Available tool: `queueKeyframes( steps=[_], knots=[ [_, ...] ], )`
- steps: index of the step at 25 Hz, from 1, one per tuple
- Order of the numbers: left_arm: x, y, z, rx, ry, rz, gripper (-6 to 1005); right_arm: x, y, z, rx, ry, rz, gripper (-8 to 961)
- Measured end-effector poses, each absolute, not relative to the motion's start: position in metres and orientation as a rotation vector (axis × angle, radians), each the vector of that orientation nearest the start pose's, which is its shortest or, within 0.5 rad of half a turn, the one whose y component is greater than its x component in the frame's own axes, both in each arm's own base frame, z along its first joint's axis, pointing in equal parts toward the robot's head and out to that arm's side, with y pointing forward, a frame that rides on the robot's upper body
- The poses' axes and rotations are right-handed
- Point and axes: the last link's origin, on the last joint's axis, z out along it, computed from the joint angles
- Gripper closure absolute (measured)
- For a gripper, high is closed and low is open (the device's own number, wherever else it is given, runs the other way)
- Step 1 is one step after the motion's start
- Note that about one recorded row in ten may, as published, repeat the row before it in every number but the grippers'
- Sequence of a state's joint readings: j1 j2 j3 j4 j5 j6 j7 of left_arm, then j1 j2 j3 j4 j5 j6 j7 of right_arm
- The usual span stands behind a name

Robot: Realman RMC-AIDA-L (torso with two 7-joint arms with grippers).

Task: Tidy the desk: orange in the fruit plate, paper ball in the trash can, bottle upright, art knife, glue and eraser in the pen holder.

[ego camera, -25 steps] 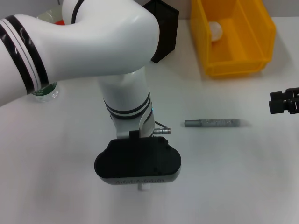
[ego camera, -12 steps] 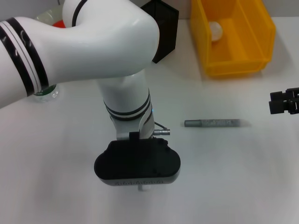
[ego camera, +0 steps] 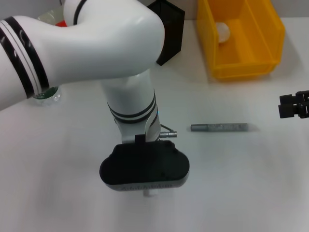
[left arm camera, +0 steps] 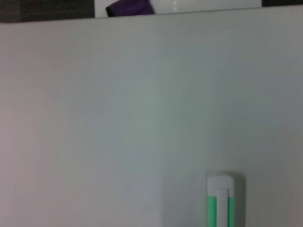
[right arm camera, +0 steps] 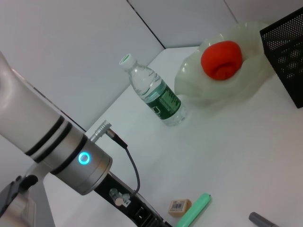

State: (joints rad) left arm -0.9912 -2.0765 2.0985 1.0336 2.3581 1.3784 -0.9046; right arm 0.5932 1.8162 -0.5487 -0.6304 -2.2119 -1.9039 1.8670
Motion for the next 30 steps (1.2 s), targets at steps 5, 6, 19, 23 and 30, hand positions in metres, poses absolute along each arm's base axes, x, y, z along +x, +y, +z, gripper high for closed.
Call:
queueKeyframes(
  steps=[5, 6, 19, 23, 30],
  knots=[
    [-0.103, 0.322, -0.110, -2.589, 2.304, 0.815, 813, 0.283, 0.322, 0.105, -2.810, 1.237, 0.556, 143],
    [-0.102, 0.322, -0.107, -2.616, 2.271, 0.788, 813, 0.283, 0.322, 0.105, -2.809, 1.237, 0.559, 143],
    [-0.076, 0.340, -0.057, -2.999, 1.524, 0.158, 812, 0.287, 0.316, 0.109, -2.792, 1.280, 0.576, 144],
    [-0.071, 0.352, -0.041, -3.031, 1.223, -0.066, 812, 0.290, 0.311, 0.108, -2.802, 1.298, 0.570, 143],
    [-0.064, 0.374, -0.022, -3.010, 0.731, -0.413, 812, 0.298, 0.301, 0.107, -2.796, 1.316, 0.563, 144]
  ],
)
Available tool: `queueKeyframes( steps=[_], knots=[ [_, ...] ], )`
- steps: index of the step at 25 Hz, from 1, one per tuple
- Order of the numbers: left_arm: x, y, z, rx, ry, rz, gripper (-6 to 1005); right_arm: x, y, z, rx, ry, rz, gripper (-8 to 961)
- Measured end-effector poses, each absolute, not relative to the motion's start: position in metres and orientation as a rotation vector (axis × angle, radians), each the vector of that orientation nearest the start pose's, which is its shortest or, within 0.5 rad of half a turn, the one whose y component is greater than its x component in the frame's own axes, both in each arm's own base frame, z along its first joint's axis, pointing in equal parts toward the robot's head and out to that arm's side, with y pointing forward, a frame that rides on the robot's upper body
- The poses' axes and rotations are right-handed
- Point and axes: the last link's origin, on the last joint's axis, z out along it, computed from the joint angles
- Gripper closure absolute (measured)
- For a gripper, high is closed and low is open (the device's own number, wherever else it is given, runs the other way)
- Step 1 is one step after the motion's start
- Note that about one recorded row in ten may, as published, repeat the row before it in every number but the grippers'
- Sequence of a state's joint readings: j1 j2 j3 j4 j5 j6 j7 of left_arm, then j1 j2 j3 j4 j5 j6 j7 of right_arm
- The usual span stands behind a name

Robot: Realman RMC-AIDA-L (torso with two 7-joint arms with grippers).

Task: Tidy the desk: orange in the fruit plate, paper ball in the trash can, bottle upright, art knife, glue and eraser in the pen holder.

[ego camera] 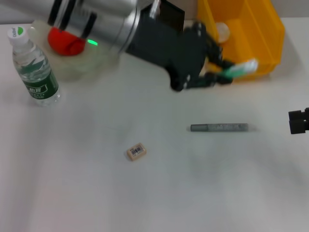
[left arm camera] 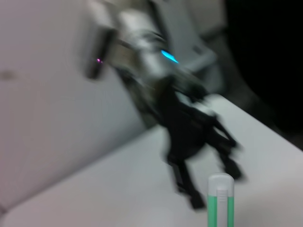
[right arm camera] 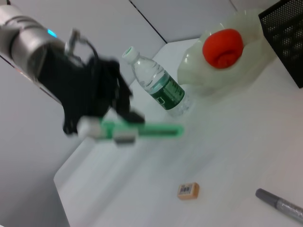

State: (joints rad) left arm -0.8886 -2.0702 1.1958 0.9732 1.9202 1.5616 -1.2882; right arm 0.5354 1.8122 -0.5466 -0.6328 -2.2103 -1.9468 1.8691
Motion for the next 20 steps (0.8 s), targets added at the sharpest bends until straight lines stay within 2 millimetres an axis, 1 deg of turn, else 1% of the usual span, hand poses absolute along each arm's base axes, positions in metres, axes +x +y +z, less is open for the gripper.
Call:
queueKeyframes(
  steps=[3, 6, 7, 8, 10, 11, 12, 16, 20],
  knots=[
    [-0.059, 0.378, -0.016, -2.983, 0.556, -0.557, 812, 0.301, 0.298, 0.106, -2.798, 1.327, 0.544, 144],
    [-0.056, 0.381, -0.012, -2.941, 0.420, -0.698, 812, 0.304, 0.296, 0.103, -2.805, 1.335, 0.522, 144],
    [-0.056, 0.381, -0.012, -2.941, 0.420, -0.698, 812, 0.304, 0.295, 0.102, -2.807, 1.333, 0.518, 144],
    [-0.056, 0.382, -0.010, -2.912, 0.360, -0.777, 812, 0.305, 0.295, 0.102, -2.808, 1.331, 0.517, 144],
    [-0.056, 0.382, -0.010, -2.912, 0.360, -0.777, 812, 0.306, 0.293, 0.102, -2.809, 1.331, 0.517, 144],
    [-0.058, 0.385, -0.006, -2.836, 0.231, -0.933, 812, 0.306, 0.292, 0.102, -2.810, 1.331, 0.517, 144],
    [-0.063, 0.390, -0.005, -2.778, 0.127, -1.012, 812, 0.307, 0.292, 0.102, -2.810, 1.331, 0.517, 144],
    [-0.076, 0.400, -0.007, -2.669, -0.065, -1.132, 811, 0.307, 0.290, 0.098, -2.826, 1.330, 0.506, 143],
    [-0.090, 0.407, -0.014, -2.544, -0.200, -1.223, 811, 0.305, 0.290, 0.094, -2.845, 1.323, 0.496, 143]
  ],
)
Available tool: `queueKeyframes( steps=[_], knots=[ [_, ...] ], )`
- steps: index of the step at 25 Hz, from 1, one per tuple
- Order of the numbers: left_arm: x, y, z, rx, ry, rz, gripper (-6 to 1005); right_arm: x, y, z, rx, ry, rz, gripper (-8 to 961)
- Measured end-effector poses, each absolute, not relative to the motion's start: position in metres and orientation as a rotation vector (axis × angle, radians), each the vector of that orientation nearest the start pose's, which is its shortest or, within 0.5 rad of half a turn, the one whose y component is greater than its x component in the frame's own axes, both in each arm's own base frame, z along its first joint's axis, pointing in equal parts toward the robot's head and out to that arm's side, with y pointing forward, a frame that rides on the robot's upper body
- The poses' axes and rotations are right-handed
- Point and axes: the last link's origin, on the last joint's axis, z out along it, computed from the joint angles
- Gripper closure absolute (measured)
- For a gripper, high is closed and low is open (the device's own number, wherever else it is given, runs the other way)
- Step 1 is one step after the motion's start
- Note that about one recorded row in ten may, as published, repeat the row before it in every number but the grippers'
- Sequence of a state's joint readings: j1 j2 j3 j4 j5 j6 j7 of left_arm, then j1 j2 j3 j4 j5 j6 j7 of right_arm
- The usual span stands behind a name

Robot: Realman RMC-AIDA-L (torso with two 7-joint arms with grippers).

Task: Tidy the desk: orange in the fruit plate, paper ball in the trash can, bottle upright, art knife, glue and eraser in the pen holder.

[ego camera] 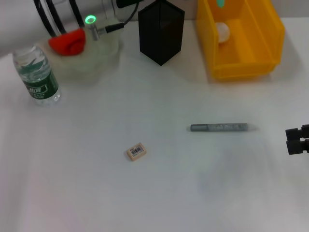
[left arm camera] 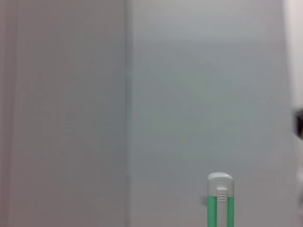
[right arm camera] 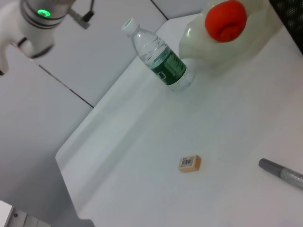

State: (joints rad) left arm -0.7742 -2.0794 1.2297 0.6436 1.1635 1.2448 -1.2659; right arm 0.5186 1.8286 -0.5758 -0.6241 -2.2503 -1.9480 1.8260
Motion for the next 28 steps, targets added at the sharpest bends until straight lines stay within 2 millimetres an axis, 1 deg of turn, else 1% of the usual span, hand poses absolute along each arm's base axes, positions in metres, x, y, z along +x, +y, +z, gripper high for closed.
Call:
queueKeyframes(
  steps=[4, 8, 13, 14, 17, 19, 28],
  knots=[
    [-0.101, 0.409, -0.024, -2.435, -0.244, -1.231, 811, 0.304, 0.290, 0.092, -2.859, 1.321, 0.488, 143],
    [-0.107, 0.413, -0.035, -2.344, -0.277, -1.184, 811, 0.303, 0.291, 0.091, -2.862, 1.323, 0.488, 144],
    [-0.117, 0.423, -0.045, -2.225, -0.347, -1.116, 811, 0.301, 0.290, 0.086, -2.868, 1.331, 0.498, 148],
    [-0.119, 0.428, -0.047, -2.180, -0.376, -1.096, 811, 0.301, 0.290, 0.086, -2.868, 1.334, 0.499, 148],
    [-0.120, 0.432, -0.049, -2.150, -0.392, -1.068, 811, 0.300, 0.290, 0.084, -2.866, 1.346, 0.503, 149],
    [-0.119, 0.441, -0.052, -2.126, -0.423, -1.007, 811, 0.299, 0.290, 0.083, -2.867, 1.352, 0.507, 150],
    [-0.118, 0.459, -0.054, -2.097, -0.499, -0.903, 810, 0.293, 0.296, 0.081, -2.882, 1.329, 0.513, 151]
  ],
)
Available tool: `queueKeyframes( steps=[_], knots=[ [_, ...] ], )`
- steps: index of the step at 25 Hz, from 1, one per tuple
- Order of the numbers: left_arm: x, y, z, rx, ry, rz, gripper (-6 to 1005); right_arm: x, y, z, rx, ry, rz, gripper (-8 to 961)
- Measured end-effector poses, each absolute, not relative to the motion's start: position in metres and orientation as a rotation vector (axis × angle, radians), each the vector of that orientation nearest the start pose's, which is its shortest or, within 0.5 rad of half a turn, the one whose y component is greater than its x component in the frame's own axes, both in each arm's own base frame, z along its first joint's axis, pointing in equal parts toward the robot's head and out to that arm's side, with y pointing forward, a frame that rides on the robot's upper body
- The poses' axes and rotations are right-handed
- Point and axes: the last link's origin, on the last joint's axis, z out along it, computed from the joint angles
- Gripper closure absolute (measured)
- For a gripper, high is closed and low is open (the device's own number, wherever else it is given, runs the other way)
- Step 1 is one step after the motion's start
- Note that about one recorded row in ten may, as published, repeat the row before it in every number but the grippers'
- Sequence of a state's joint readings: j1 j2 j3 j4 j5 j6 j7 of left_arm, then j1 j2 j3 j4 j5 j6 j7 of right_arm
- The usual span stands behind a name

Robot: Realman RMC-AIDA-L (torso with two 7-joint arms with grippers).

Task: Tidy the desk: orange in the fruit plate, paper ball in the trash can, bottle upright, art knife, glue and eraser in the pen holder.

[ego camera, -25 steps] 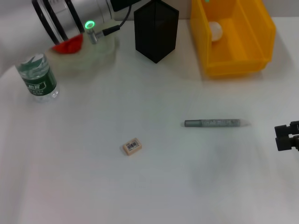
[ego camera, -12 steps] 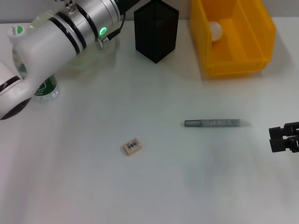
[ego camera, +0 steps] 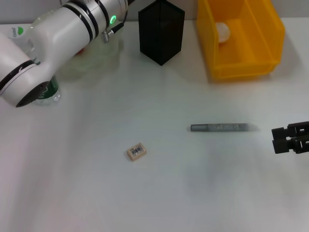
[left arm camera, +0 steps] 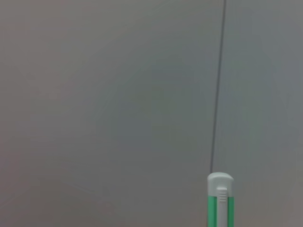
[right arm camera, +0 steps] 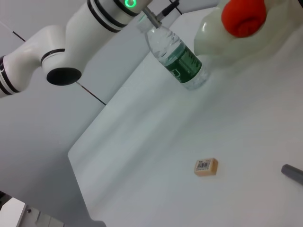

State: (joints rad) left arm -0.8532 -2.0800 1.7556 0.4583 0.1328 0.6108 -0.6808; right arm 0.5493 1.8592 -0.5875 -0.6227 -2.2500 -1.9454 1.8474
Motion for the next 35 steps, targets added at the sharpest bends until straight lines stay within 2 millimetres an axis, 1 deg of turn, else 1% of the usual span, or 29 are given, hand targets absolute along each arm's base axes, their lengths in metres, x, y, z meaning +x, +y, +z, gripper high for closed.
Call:
queueKeyframes(
  steps=[13, 18, 21, 32, 35],
  knots=[
    [-0.1188, 0.4617, -0.0539, -2.090, -0.488, -0.880, 810, 0.2884, 0.3005, 0.0796, -2.887, 1.311, 0.519, 154],
    [-0.1188, 0.4623, -0.0529, -2.085, -0.490, -0.882, 611, 0.2880, 0.3012, 0.0796, -2.887, 1.308, 0.519, 154],
    [-0.1188, 0.4624, -0.0528, -2.084, -0.490, -0.883, 362, 0.2881, 0.3015, 0.0798, -2.884, 1.308, 0.520, 155],
    [-0.1194, 0.4607, -0.0528, -2.085, -0.493, -0.896, 246, 0.2884, 0.3018, 0.0801, -2.879, 1.309, 0.523, 157],
    [-0.1187, 0.4565, -0.0528, -2.095, -0.498, -0.932, 247, 0.2894, 0.3008, 0.0802, -2.878, 1.307, 0.523, 157]
  ],
)
